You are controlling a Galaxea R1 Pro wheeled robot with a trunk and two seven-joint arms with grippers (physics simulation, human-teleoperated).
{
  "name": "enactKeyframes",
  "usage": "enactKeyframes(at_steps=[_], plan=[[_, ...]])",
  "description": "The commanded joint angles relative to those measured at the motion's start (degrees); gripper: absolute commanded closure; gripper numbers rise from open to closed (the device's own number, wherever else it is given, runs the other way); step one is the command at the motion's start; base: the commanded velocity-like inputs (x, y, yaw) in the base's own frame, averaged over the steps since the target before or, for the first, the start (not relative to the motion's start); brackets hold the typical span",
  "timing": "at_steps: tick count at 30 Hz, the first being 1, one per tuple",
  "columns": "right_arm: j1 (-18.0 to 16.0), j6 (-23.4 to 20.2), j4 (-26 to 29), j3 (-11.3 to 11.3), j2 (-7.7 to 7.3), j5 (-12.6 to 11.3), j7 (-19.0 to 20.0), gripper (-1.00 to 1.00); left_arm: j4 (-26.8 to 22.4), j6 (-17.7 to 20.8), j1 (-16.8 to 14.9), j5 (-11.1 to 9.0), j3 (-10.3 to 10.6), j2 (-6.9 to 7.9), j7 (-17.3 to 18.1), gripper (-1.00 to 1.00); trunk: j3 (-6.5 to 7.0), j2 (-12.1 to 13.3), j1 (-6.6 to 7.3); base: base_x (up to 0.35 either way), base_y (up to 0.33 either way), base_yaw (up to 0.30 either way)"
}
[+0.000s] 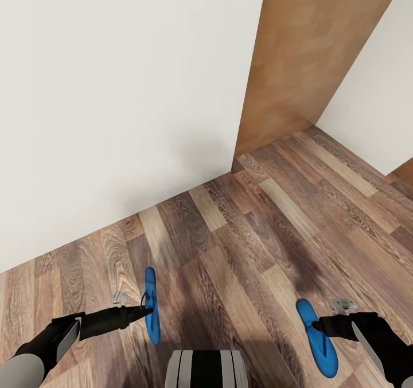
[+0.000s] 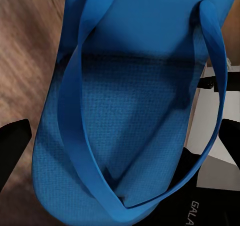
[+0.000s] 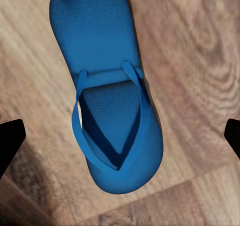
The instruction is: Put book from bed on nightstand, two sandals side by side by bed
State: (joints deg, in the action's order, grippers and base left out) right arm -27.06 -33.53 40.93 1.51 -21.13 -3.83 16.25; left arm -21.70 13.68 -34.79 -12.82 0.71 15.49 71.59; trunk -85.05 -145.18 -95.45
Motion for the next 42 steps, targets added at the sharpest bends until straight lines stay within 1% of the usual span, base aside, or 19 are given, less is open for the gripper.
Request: enactKeyframes(at_steps=[1,26,27,30,32,34,39,42], plan=[[-0.01,-0.3,0.04,0.16,-0.05,-0.39,-0.08,-1.0,-0.01,0.63,-0.01,-0.28,0.08,0.05,0.21,1.0,-0.04,-0.01,0.01,0.0,0.0,0.0],[-0.01,-0.3,0.09,0.17,-0.05,-0.3,-0.08,-1.0,-0.01,0.67,-0.01,-0.28,-0.09,0.27,0.37,1.0,-5.57,-0.35,-0.63,0.0,0.0,0.0],[-0.01,-0.3,0.1,0.17,-0.05,-0.31,-0.08,-1.0,-0.04,0.69,-0.01,-0.28,-0.09,0.32,0.41,1.0,-5.8,-0.36,-0.66,0.0,0.0,0.0],[-0.01,-0.3,0.09,0.17,-0.05,-0.3,-0.08,-1.0,-0.08,0.72,-0.01,-0.38,-0.15,1.49,0.46,1.0,-6.46,-0.4,-0.74,0.0,0.0,0.0],[-0.01,-0.3,0.09,0.16,-0.05,-0.3,-0.08,-1.0,-0.09,0.73,-0.01,-0.65,-0.16,2.03,0.47,1.0,-6.46,-0.4,-0.74,0.0,0.0,0.0],[-0.01,-0.3,0.07,0.18,-0.05,-0.3,-0.08,-1.0,-0.09,0.73,-0.01,-1.66,-0.18,2.42,0.48,1.0,-6.46,-0.4,-0.74,0.0,0.0,0.0],[-0.01,-0.3,0.09,0.17,-0.05,-0.3,-0.08,-1.0,-0.09,0.67,-0.01,-4.02,-0.16,2.64,0.48,1.0,-6.46,-0.4,-0.74,0.0,0.0,0.0],[-0.01,-0.3,0.09,0.17,-0.05,-0.3,-0.08,-1.0,-0.08,0.65,-0.01,-4.64,-0.17,2.68,0.48,1.0,-6.46,-0.4,-0.74,0.0,0.0,0.0]])
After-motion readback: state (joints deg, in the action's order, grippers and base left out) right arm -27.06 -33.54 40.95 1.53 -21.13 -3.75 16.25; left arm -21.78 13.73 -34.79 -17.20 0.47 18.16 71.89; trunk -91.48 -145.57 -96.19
